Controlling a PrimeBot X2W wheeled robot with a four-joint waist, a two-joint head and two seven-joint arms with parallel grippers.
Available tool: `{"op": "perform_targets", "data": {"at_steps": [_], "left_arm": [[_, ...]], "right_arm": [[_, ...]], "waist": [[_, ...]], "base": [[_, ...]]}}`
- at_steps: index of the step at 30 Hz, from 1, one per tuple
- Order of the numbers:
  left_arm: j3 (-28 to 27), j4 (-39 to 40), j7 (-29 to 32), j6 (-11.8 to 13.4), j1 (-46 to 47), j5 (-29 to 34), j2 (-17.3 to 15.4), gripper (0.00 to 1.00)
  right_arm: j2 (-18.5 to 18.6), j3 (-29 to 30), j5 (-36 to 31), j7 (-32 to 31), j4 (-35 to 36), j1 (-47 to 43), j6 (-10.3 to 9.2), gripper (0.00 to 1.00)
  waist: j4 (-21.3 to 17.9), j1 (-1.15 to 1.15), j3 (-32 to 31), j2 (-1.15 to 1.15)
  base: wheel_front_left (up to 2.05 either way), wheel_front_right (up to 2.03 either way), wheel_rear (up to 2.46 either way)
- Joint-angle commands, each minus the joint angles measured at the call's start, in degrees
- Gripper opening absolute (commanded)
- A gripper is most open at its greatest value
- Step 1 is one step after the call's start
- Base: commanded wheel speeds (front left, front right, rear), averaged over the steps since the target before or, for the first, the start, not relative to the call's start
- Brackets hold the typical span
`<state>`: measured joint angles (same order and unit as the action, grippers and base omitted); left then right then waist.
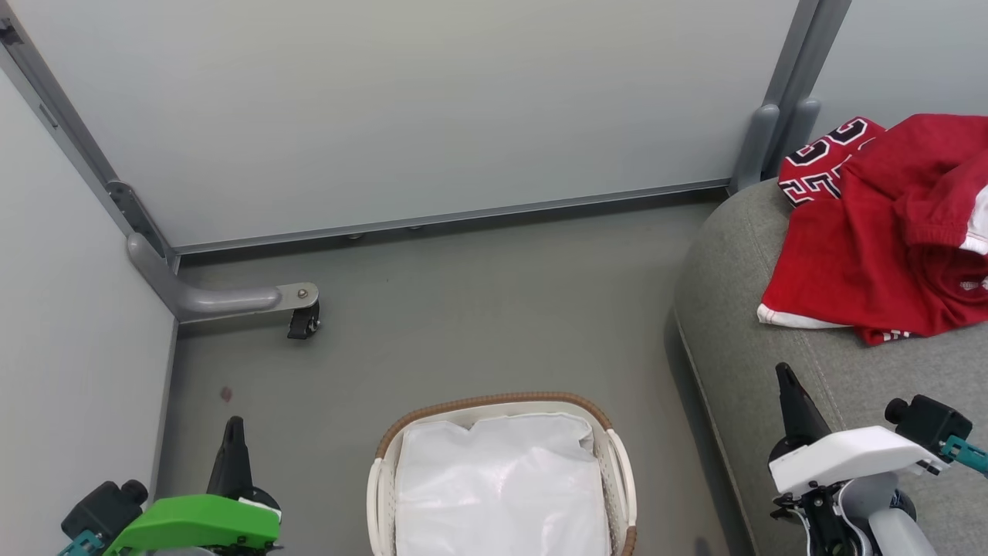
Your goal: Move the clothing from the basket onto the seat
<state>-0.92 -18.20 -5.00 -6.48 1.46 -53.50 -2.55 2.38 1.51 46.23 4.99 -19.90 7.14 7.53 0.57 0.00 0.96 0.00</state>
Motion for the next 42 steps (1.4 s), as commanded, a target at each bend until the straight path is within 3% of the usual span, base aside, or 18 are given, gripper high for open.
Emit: {"op": "perform_targets", "data": {"at_steps": [1, 42], "left_arm": [[-0.43, 0.97, 0.47, -0.18, 1.73, -1.62, -0.27, 0.0], [-3.57, 2.93, 6.99, -0.7, 3.8, -23.39, -0.4, 0.0]], "right_arm": [[0.37, 0.37, 2.0, -0.49, 1.02, 0.16, -0.03, 0.0], [0.53, 3.17, 27.8, -7.07, 4.02, -0.58, -0.04, 0.0]], "waist": [[-0.01, 0.0, -0.01, 0.0], [-0.29, 0.0, -0.39, 0.0]], "base": [[0.0, 0.0, 0.0], [0.0, 0.0, 0.0]]}}
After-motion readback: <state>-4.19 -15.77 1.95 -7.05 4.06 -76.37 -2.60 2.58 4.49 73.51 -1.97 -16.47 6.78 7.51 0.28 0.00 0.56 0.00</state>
